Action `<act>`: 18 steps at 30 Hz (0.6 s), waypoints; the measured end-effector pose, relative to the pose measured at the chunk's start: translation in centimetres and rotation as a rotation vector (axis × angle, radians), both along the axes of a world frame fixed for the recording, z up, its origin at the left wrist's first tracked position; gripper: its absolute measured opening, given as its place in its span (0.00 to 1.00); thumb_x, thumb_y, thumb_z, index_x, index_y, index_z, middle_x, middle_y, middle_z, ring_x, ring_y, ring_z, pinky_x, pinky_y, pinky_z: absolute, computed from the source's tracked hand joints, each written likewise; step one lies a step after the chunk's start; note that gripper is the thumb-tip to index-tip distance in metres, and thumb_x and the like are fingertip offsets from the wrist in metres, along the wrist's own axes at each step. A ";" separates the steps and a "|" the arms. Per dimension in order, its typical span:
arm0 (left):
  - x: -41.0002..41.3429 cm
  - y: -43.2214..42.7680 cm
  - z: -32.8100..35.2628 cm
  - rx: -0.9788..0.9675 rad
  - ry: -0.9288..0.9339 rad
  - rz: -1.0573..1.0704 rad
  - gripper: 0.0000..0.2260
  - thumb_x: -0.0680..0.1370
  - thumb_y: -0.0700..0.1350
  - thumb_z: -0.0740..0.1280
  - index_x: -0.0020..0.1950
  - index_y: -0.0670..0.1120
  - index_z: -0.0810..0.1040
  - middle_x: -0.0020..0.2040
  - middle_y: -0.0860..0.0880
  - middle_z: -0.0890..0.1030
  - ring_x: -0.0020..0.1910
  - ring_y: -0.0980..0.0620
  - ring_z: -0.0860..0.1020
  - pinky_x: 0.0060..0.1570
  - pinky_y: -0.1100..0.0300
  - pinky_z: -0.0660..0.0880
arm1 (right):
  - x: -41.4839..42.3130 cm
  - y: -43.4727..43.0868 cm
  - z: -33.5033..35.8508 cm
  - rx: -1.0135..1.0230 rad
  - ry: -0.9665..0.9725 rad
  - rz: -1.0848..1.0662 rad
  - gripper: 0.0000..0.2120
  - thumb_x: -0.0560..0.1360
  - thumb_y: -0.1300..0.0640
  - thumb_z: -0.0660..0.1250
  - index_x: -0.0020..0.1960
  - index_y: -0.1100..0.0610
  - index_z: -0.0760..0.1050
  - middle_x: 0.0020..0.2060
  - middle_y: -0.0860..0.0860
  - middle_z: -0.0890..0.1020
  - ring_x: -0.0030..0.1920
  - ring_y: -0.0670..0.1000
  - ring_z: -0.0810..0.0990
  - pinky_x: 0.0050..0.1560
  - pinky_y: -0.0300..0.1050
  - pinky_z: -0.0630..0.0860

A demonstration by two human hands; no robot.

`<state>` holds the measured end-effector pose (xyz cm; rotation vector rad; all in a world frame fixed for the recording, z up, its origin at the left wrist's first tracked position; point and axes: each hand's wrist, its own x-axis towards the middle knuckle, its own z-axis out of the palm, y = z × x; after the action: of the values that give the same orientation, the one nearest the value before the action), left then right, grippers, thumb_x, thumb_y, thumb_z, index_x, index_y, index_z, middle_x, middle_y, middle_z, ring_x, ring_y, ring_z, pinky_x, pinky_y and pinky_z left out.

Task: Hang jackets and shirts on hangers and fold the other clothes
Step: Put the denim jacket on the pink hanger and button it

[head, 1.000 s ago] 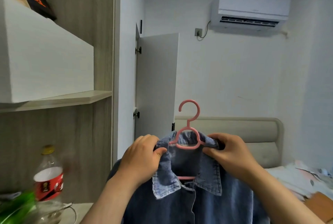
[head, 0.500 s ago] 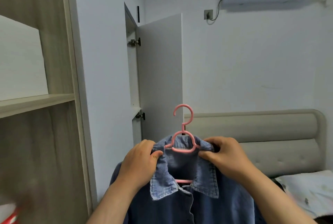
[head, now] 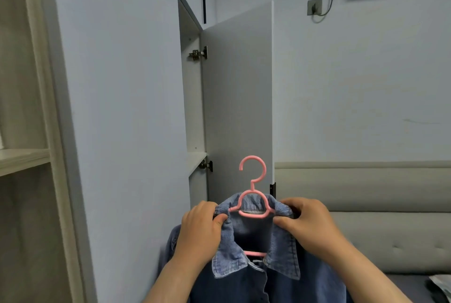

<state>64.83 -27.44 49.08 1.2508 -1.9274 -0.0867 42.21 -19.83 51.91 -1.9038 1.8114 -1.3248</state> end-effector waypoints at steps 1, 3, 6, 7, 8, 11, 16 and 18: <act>-0.2 -1.0 -0.1 0.005 0.006 -0.001 0.08 0.80 0.51 0.61 0.42 0.52 0.69 0.43 0.56 0.71 0.45 0.51 0.72 0.47 0.57 0.68 | 0.0 -0.8 0.0 0.001 0.010 -0.012 0.06 0.69 0.57 0.74 0.42 0.47 0.82 0.35 0.36 0.83 0.37 0.36 0.81 0.35 0.29 0.73; -0.5 -3.3 -0.4 0.006 0.017 0.001 0.07 0.80 0.51 0.61 0.44 0.52 0.70 0.43 0.56 0.71 0.46 0.52 0.71 0.48 0.58 0.67 | 0.0 -2.9 0.0 0.004 0.025 -0.031 0.06 0.69 0.56 0.74 0.41 0.45 0.81 0.35 0.36 0.83 0.38 0.36 0.80 0.35 0.30 0.73; -1.1 -7.0 -0.7 -0.015 0.043 0.014 0.06 0.81 0.51 0.61 0.47 0.51 0.73 0.45 0.56 0.71 0.46 0.53 0.70 0.48 0.60 0.65 | 0.1 -5.8 0.2 0.010 0.045 -0.060 0.08 0.70 0.56 0.73 0.40 0.43 0.80 0.35 0.33 0.82 0.38 0.34 0.79 0.35 0.28 0.72; -1.3 -8.1 -1.0 -0.020 0.044 0.021 0.06 0.81 0.51 0.61 0.49 0.51 0.74 0.45 0.56 0.71 0.45 0.54 0.69 0.47 0.60 0.64 | 0.1 -6.7 0.2 0.008 0.052 -0.069 0.08 0.70 0.56 0.73 0.39 0.42 0.79 0.34 0.32 0.81 0.38 0.33 0.79 0.35 0.28 0.72; -1.6 -9.0 -1.2 -0.025 0.043 0.028 0.06 0.81 0.51 0.60 0.50 0.51 0.74 0.46 0.57 0.70 0.45 0.54 0.68 0.47 0.60 0.62 | 0.0 -7.6 0.1 0.005 0.060 -0.079 0.09 0.69 0.56 0.73 0.39 0.41 0.79 0.34 0.32 0.81 0.38 0.33 0.79 0.35 0.28 0.72; -2.2 -11.5 -1.9 -0.022 0.057 0.039 0.07 0.81 0.52 0.60 0.51 0.51 0.74 0.46 0.57 0.69 0.45 0.55 0.66 0.48 0.61 0.61 | -0.5 -10.1 -0.5 0.008 0.070 -0.091 0.09 0.69 0.56 0.74 0.39 0.42 0.79 0.35 0.33 0.82 0.38 0.34 0.79 0.35 0.29 0.73; -3.5 -15.7 -3.0 0.001 0.092 0.045 0.05 0.81 0.50 0.61 0.48 0.51 0.73 0.45 0.56 0.69 0.45 0.55 0.67 0.46 0.61 0.61 | -2.0 -14.5 -1.4 0.043 0.034 -0.038 0.10 0.70 0.57 0.73 0.41 0.41 0.80 0.36 0.35 0.83 0.39 0.35 0.81 0.39 0.33 0.76; -4.2 -17.6 -3.6 0.006 0.104 0.056 0.05 0.81 0.50 0.61 0.46 0.52 0.72 0.45 0.56 0.70 0.45 0.55 0.67 0.46 0.61 0.61 | -2.7 -16.6 -1.9 0.062 0.033 -0.011 0.09 0.70 0.57 0.73 0.41 0.43 0.80 0.37 0.36 0.83 0.39 0.36 0.81 0.38 0.32 0.74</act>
<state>60.65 -45.08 45.50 1.2780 -1.8031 -0.1261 39.54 -36.44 49.97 -1.8976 1.8585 -1.2332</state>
